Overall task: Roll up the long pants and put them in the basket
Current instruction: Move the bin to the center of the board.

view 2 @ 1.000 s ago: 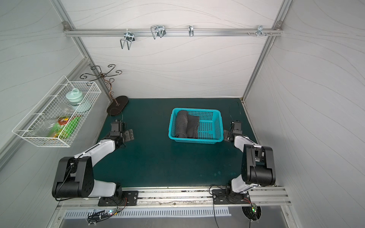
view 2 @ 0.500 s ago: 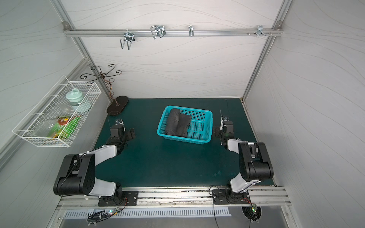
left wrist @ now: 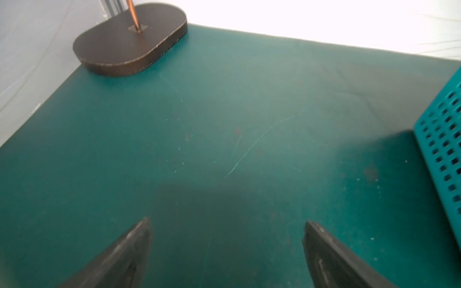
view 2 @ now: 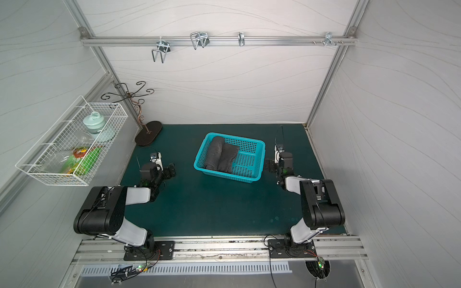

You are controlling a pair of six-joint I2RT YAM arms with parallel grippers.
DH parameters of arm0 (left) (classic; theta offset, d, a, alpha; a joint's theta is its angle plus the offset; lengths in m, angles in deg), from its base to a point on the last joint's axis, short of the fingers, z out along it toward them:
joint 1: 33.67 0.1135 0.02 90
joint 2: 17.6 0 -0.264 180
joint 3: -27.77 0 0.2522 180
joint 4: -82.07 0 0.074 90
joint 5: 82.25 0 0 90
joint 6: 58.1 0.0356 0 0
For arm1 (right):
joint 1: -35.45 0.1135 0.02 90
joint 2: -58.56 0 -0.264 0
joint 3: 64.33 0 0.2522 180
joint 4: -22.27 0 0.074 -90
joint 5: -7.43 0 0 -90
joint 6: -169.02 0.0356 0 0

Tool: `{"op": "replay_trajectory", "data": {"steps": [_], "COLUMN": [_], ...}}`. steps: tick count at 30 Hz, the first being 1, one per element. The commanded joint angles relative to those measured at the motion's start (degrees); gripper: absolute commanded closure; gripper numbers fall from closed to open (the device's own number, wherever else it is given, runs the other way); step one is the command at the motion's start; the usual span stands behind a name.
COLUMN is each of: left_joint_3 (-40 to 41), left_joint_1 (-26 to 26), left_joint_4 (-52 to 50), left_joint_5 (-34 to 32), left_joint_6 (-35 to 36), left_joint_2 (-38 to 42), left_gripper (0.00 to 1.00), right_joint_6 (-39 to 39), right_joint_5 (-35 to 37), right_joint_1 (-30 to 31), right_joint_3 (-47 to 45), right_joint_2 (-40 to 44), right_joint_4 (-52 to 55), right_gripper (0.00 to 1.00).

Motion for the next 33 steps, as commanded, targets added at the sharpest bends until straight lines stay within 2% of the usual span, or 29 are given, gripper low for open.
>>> {"op": "replay_trajectory", "data": {"steps": [1,4,18,20,22,24,25,26,27,28,30,33], "left_joint_3": [-0.4,-0.4,-0.4,-0.4,-0.4,-0.4,-0.4,-0.4,-0.3,-0.4,-0.4,-0.2], "left_joint_1": [0.4,0.4,0.4,0.4,0.4,0.3,0.4,0.4,0.3,0.3,0.2,0.1], "left_joint_4": [4.9,4.8,4.9,4.9,4.9,5.0,4.9,4.9,4.9,4.9,4.9,5.0], "left_joint_5": [1.4,1.4,1.4,1.4,1.4,1.4,1.4,1.4,1.4,1.3,1.2,0.9], "left_joint_6": [1.1,1.0,1.0,1.1,1.0,1.0,1.0,1.1,1.1,1.1,1.1,1.2], "left_joint_2": [-0.3,-0.4,-0.3,-0.3,-0.3,-0.3,-0.3,-0.3,-0.3,-0.3,-0.3,-0.1], "left_gripper": [0.01,0.01,0.01,0.01,0.01,0.01,0.01,0.01,0.01,0.01,0.01,0.01], "right_joint_6": [-0.3,0.6,0.5,0.3,0.7,5.8,5.9,4.9,5.3,4.7,4.4,4.4], "right_joint_5": [-9.2,-19.6,-17.0,-17.6,-18.8,-17.5,-17.0,-17.3,-12.4,-9.1,-1.6,0.4], "right_joint_1": [-2.5,-6.4,-5.6,-5.6,-5.5,-5.3,-4.9,-4.6,-3.2,-1.4,1.5,2.4], "right_joint_3": [-0.8,-0.9,0.2,5.3,15.3,33.1,39.9,51.2,58.4,59.9,59.6,58.0], "right_joint_2": [-0.2,-0.9,-0.6,-3.1,-9.2,-22.3,-29.9,-38.4,-42.7,-43.8,-42.7,-41.5], "right_joint_4": [-1.9,-3.4,-0.9,6.1,18.8,44.2,51.0,62.8,68.6,69.6,69.0,67.5], "right_gripper": [0.01,0.01,0.01,0.01,0.01,0.01,0.01,0.06,0.15,0.18,0.02,0.01]}}
